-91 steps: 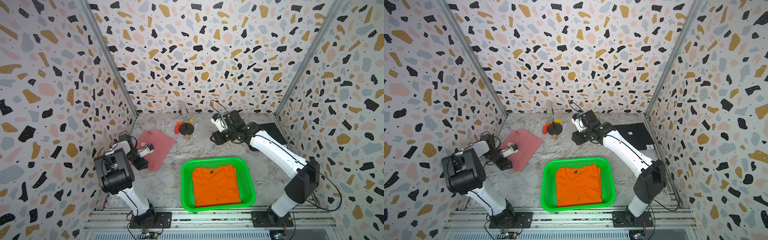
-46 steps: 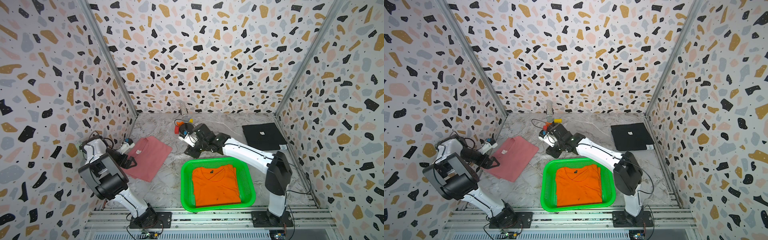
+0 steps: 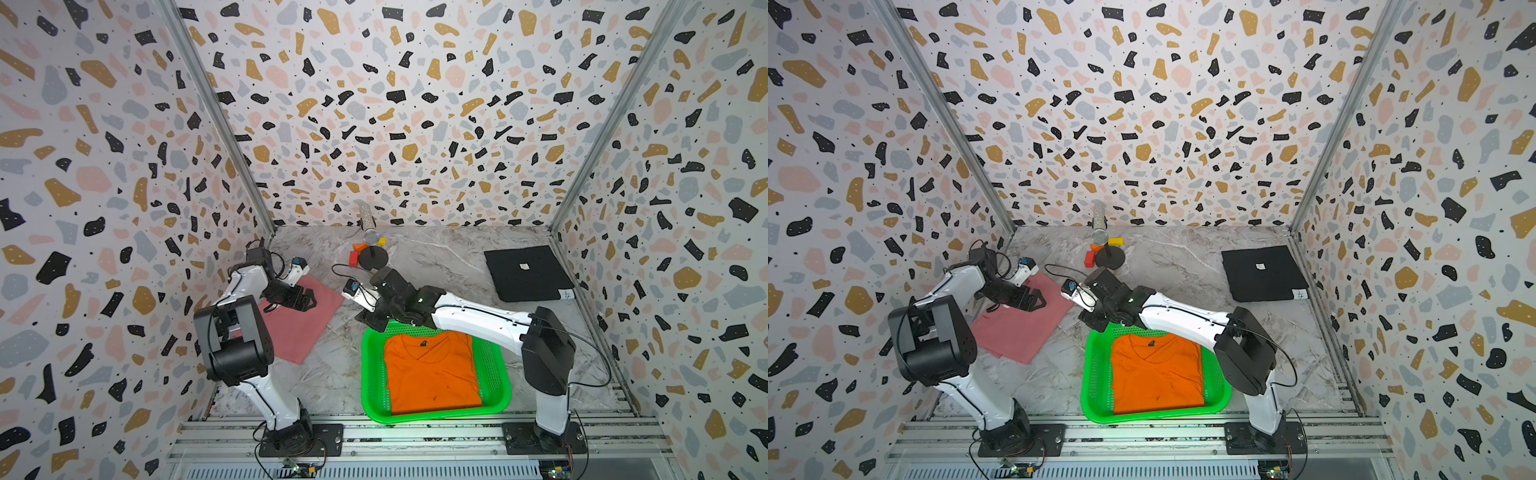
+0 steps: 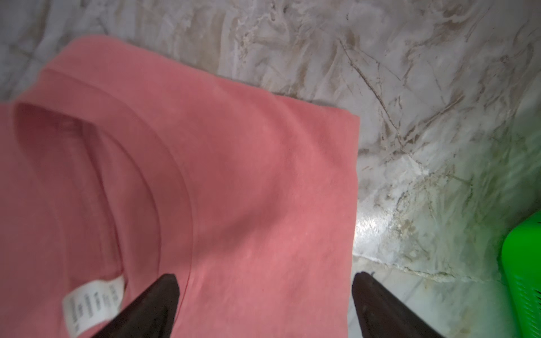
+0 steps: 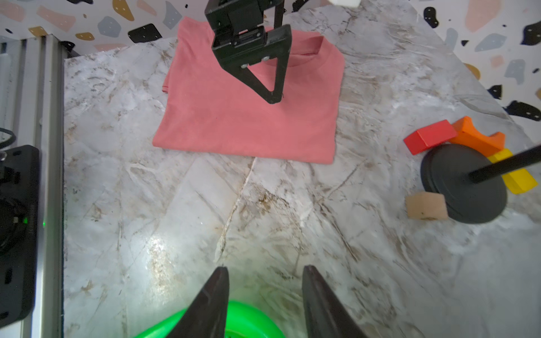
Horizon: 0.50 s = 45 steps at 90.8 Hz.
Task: Put the folded t-shirts into the basket
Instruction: Move the T-shirt to the center of the board.
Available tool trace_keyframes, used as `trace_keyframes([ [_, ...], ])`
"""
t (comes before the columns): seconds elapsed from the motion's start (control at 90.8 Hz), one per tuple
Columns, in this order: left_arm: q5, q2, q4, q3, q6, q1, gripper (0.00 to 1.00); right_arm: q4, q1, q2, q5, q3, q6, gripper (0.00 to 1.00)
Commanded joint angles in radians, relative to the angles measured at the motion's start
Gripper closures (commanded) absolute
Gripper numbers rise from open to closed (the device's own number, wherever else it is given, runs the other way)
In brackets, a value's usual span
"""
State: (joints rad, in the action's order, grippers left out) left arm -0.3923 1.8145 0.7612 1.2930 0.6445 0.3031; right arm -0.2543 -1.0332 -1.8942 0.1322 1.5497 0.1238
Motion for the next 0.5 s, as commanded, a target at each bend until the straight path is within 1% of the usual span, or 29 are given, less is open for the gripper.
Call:
trace_keyframes([
  [0.0,0.010,0.074,0.027,0.056,0.105,-0.034,0.05,-0.005,0.001,0.076,-0.072,-0.038,0.008,0.54],
  [0.077,0.037,0.137,0.069,0.098,0.113,-0.035,0.06,-0.048,0.001,0.095,-0.103,-0.045,0.011,0.54],
  [0.143,0.056,0.159,0.091,0.102,0.133,-0.035,0.06,-0.075,0.002,0.114,-0.126,-0.057,0.017,0.54],
  [0.22,0.009,0.171,0.159,0.096,0.187,-0.041,0.06,-0.083,0.001,0.142,-0.147,-0.083,0.029,0.54],
  [0.308,-0.046,0.178,0.260,0.086,0.283,-0.072,0.07,-0.087,0.001,0.167,-0.172,-0.107,0.045,0.53],
  [0.407,-0.137,0.177,0.407,0.067,0.457,-0.113,0.06,-0.102,0.001,0.182,-0.192,-0.115,0.061,0.53],
  [0.485,-0.153,0.184,0.493,0.051,0.569,-0.153,0.07,-0.113,0.001,0.184,-0.199,-0.112,0.070,0.53],
])
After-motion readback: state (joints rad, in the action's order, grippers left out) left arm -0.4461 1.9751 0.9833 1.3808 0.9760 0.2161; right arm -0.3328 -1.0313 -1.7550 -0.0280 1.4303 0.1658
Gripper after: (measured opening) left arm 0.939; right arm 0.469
